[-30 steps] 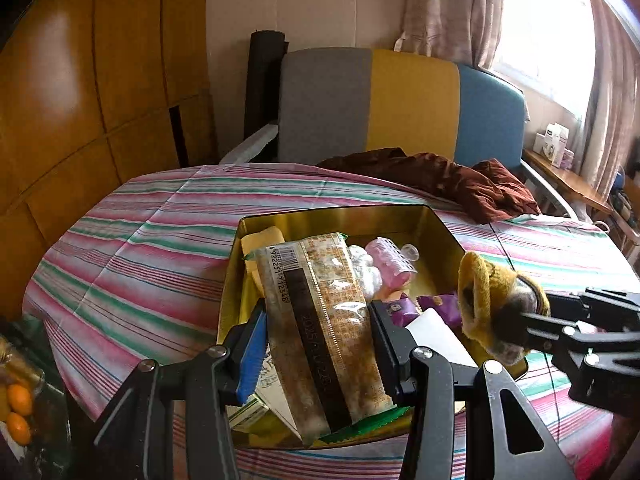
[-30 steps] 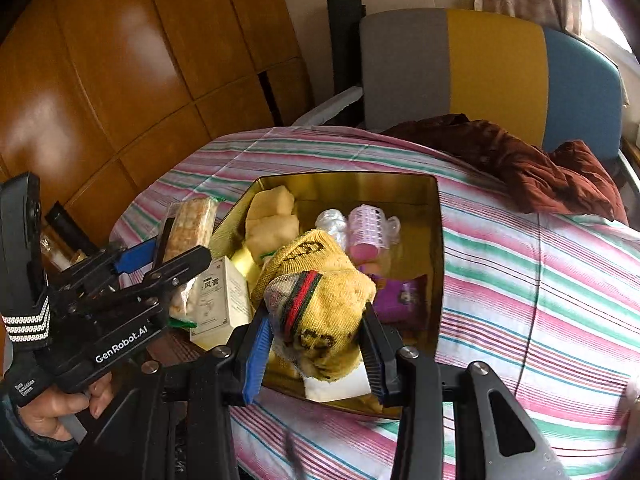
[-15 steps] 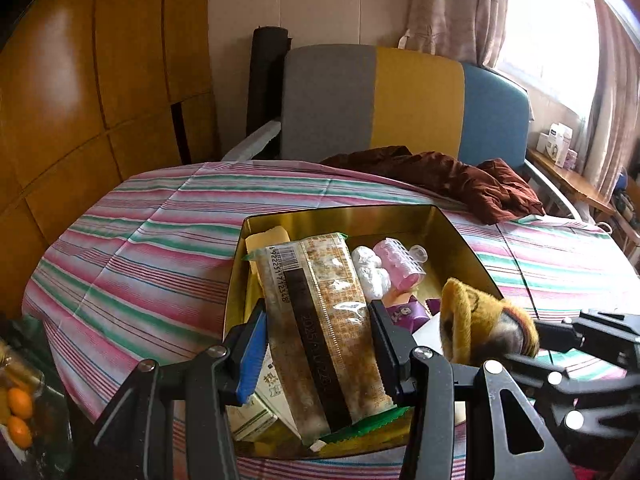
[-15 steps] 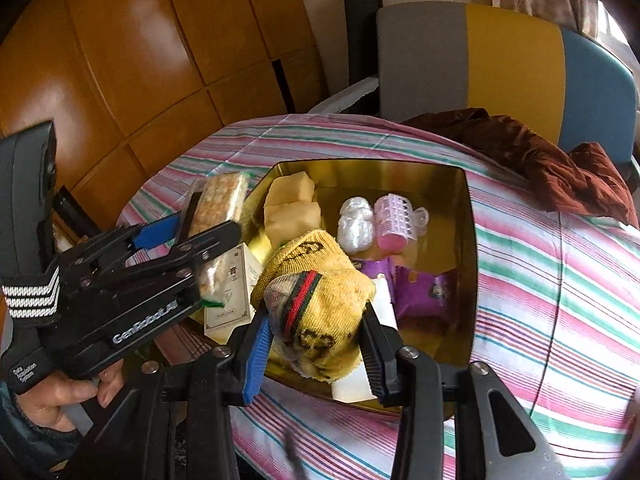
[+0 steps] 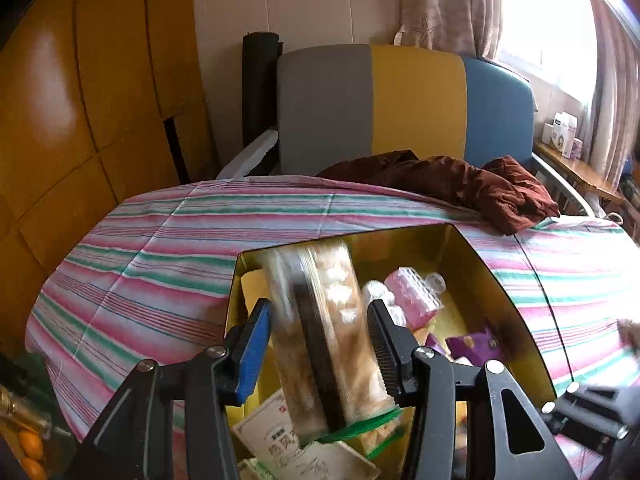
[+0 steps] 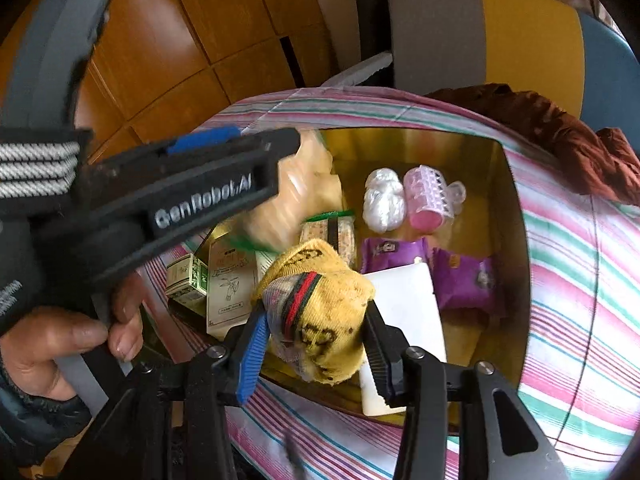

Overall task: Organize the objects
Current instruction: 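Open both tools to drop the glove and cracker packet into the tin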

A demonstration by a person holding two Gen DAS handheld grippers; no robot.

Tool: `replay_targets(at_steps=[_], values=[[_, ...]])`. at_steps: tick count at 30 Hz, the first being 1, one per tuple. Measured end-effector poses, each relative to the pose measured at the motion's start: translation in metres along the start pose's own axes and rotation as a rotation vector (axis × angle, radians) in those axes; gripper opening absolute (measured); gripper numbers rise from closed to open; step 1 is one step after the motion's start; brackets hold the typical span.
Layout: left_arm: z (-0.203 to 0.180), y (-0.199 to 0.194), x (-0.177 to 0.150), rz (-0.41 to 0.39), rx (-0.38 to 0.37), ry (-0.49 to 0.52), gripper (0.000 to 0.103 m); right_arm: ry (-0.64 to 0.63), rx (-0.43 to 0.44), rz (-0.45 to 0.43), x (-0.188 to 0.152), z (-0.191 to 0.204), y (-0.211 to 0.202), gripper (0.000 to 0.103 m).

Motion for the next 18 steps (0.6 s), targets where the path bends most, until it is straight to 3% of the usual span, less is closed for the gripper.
replay_targets(at_steps=[7, 13, 18], values=[[-0.004, -0.005, 0.006, -0.027, -0.016, -0.002, 0.057, 0.016, 0.014, 0.007, -0.005, 0.001, 0.005, 0.049], [-0.005, -0.016, 0.008, -0.04, -0.023, -0.017, 0.06, 0.038, 0.016, -0.024, -0.002, 0.002, -0.001, 0.061], [-0.003, -0.025, 0.008, -0.05, -0.019, -0.024, 0.062, 0.05, 0.001, -0.048, 0.002, -0.001, -0.009, 0.062]])
Point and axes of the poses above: each gripper's, at about its wrist camera, not at the fingertips, and y roughly the way its jaws point, z to its left, x to its top, the point moved 2 cm from there along y, roughly the way its jaws point, and after that the axes turned 15 degrees about -z, right-handed, at the moved point
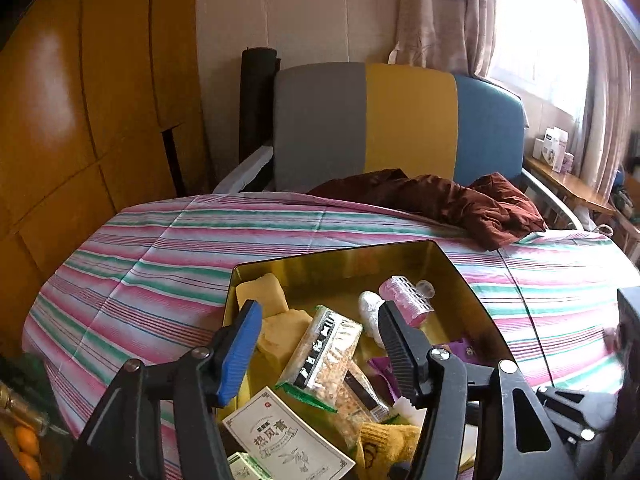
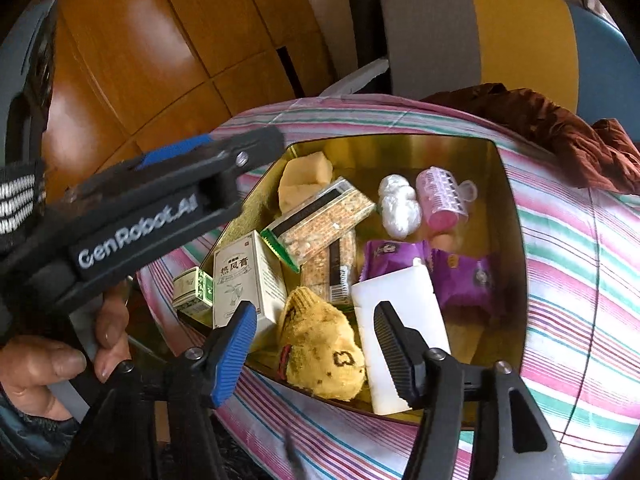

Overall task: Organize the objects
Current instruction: 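Open both tools to drop the glove and cracker packet into the tin, then move both tools back toward the beige glove and white bag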

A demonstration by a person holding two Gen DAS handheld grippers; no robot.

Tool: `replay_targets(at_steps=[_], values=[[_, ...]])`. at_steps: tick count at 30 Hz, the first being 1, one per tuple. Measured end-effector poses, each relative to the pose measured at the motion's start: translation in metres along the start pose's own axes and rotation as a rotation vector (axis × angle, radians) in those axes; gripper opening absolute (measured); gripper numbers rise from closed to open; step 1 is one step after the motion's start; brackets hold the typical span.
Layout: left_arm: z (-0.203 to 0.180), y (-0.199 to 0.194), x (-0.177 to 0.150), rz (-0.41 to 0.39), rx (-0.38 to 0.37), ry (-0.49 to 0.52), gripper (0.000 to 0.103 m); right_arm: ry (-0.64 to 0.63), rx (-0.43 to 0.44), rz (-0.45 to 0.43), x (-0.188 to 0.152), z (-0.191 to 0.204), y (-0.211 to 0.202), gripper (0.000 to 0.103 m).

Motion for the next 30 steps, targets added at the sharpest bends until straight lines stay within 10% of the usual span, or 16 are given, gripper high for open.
replay_targets(at_steps=[12, 30], values=[[-0.009, -0.017, -0.008, 0.009, -0.034, -0.006, 0.067, 0.082, -0.161, -0.088, 0.008, -0.048, -0.042, 0.062], [-0.123, -0.02, -0.012, 0.046, -0.288, 0.123, 0.067, 0.329, -0.588, -0.098, -0.014, -0.224, -0.184, 0.062]])
Point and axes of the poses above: each gripper's, at about its wrist camera, not at the fingertips, and y roughly the way its jaws point, z to its left, x to its top, the point moved 2 cm from there along y, roughly the way its jaws point, and after that the axes turned 15 degrees about -z, right-handed, at the moved point
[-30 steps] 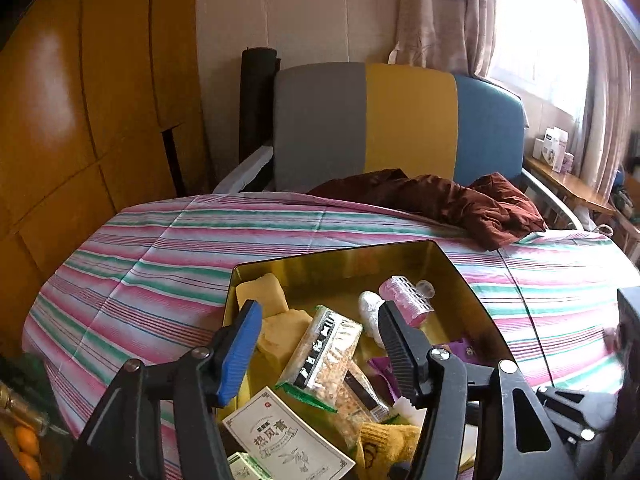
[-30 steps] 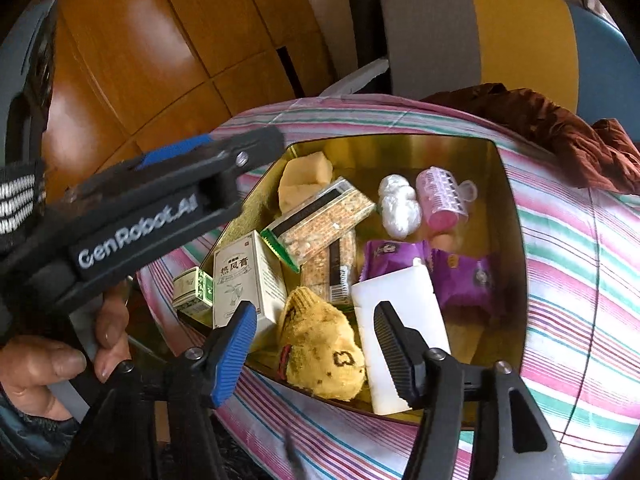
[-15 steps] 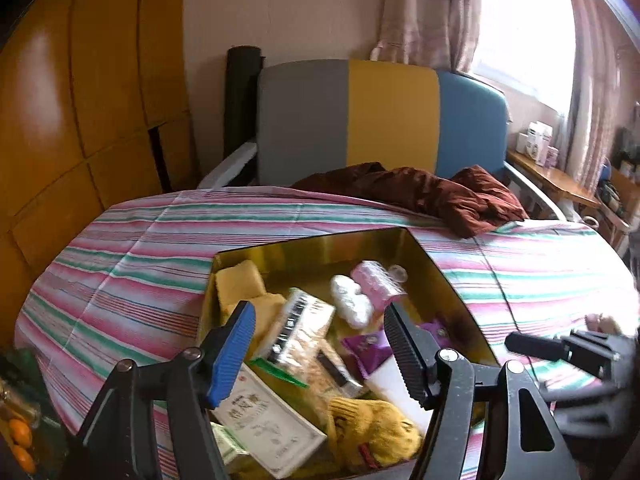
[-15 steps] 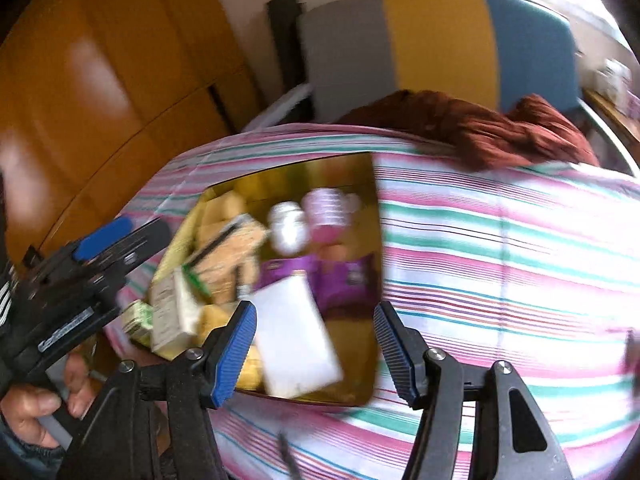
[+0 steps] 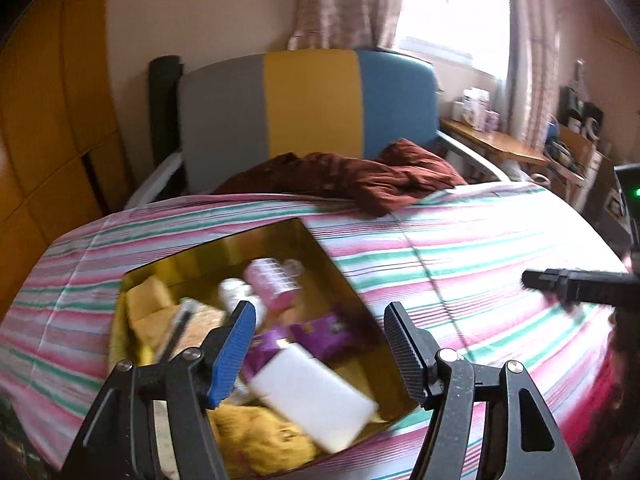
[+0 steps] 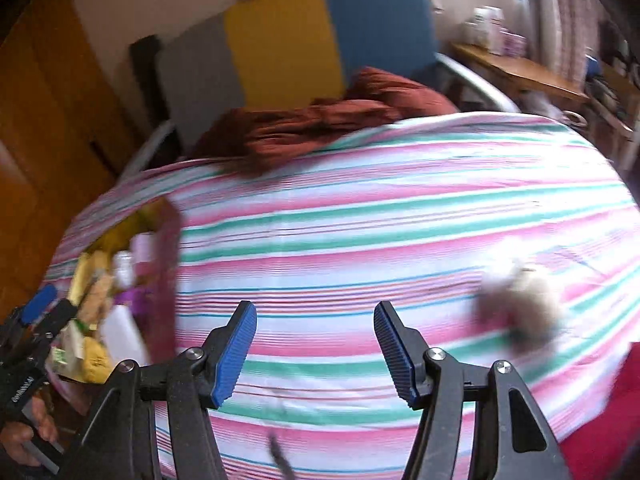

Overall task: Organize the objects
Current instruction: 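Move both tools back toward the beige glove and white bag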

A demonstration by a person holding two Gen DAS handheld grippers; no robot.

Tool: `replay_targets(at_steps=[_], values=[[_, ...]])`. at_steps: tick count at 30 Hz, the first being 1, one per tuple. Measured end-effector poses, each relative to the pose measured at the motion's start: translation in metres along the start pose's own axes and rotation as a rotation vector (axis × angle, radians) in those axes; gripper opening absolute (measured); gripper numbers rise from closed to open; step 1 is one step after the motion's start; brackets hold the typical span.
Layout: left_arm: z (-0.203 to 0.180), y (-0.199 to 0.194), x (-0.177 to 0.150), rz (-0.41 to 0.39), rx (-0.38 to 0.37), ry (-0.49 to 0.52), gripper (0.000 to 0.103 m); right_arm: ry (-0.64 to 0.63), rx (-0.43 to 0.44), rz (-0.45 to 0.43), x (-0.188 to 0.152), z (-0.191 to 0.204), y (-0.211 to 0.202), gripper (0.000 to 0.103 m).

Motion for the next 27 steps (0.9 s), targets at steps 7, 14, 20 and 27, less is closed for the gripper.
replay_targets(at_steps=[7, 14, 20, 27], values=[[-0.053, 0.015, 0.004, 0.019, -0.116, 0.056, 0.067, -0.029, -0.183, 0.114, 0.012, -0.099, -0.005, 0.071], [-0.106, 0.029, 0.008, 0.041, -0.216, 0.114, 0.067, -0.079, -0.215, 0.281, 0.01, -0.143, 0.031, 0.071], [-0.143, 0.048, 0.009, 0.065, -0.281, 0.162, 0.067, -0.125, -0.247, 0.39, -0.003, -0.157, 0.062, 0.07], [-0.18, 0.075, 0.01, 0.095, -0.349, 0.186, 0.067, -0.12, -0.236, 0.362, -0.007, -0.167, 0.055, 0.052]])
Point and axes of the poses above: each gripper's, at about its wrist camera, not at the fingertips, and y roughly the way its jaws point, z to its left, x to its top, the point moved 2 cm from there along y, roughly the way its jaws point, and after that the axes turned 15 degrees about -z, right-handed, at the moved point
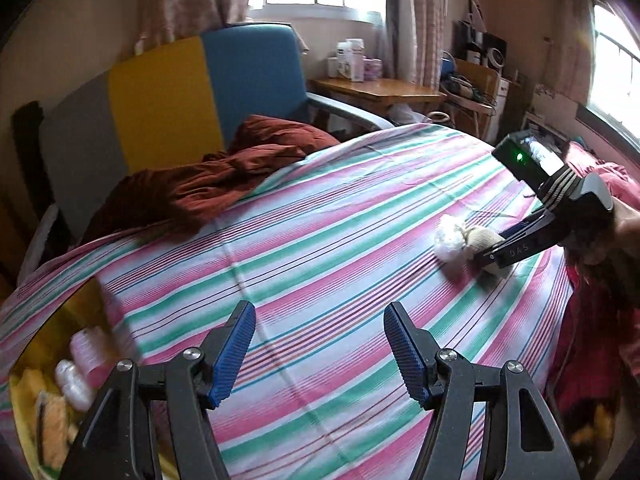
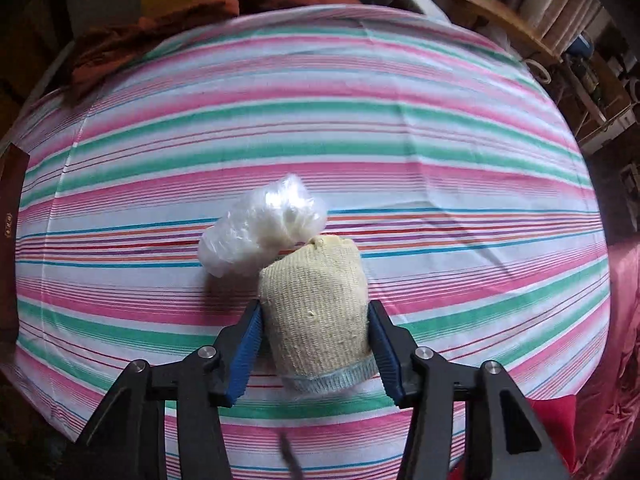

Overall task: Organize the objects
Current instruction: 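Move both tools back toward the beige glove and white bag, then grasp the beige knit glove with the right tool while the left tool grasps the white plastic bag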

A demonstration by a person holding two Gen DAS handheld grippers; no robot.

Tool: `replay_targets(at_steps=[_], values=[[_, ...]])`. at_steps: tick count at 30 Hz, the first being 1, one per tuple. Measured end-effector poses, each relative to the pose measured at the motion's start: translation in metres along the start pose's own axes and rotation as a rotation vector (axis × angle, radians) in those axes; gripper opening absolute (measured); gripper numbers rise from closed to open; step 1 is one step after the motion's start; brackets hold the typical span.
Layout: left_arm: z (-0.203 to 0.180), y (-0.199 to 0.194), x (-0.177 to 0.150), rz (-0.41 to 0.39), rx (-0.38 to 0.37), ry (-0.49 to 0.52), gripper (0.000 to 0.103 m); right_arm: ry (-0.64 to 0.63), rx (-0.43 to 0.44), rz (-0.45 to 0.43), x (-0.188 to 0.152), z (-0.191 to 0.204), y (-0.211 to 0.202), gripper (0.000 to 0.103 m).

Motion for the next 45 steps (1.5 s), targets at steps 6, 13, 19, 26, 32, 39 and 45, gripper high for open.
replay_targets(at_steps=[6, 13, 19, 26, 32, 39, 45], values=[[-0.032, 0.041, 0.007, 0.039, -0.084, 0.023, 0.067, 0.196, -0.04, -0.123, -0.006, -0.037, -0.027, 0.052], [-0.078, 0.091, 0.014, 0.068, -0.191, 0.071, 0.066, 0.403, 0.044, -0.188, -0.011, -0.068, -0.032, 0.052], [-0.108, 0.13, 0.023, 0.093, -0.25, 0.091, 0.062, 0.489, 0.128, -0.19, -0.014, -0.076, -0.026, 0.052], [-0.137, 0.172, 0.026, 0.122, -0.278, 0.147, 0.057, 0.516, 0.16, -0.209, -0.013, -0.079, -0.024, 0.052], [-0.138, 0.197, 0.014, 0.172, -0.27, 0.109, 0.035, 0.522, 0.169, -0.212, -0.013, -0.079, -0.025, 0.052], [-0.104, 0.164, -0.003, 0.152, -0.19, 0.052, 0.034, 0.483, 0.178, -0.189, -0.01, -0.073, -0.022, 0.052], [-0.065, 0.116, -0.01, 0.111, -0.094, 0.018, 0.034, 0.423, 0.163, -0.172, -0.006, -0.062, -0.019, 0.052]])
Point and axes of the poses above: each gripper's, at about its wrist camera, not at the fingertips, and y roughly the way its jaws point, z to its left, x to its top, the point moved 2 cm from there along y, roughly the way its jaws point, and after that the axes turned 15 degrees about -z, right-handed, at the moved point
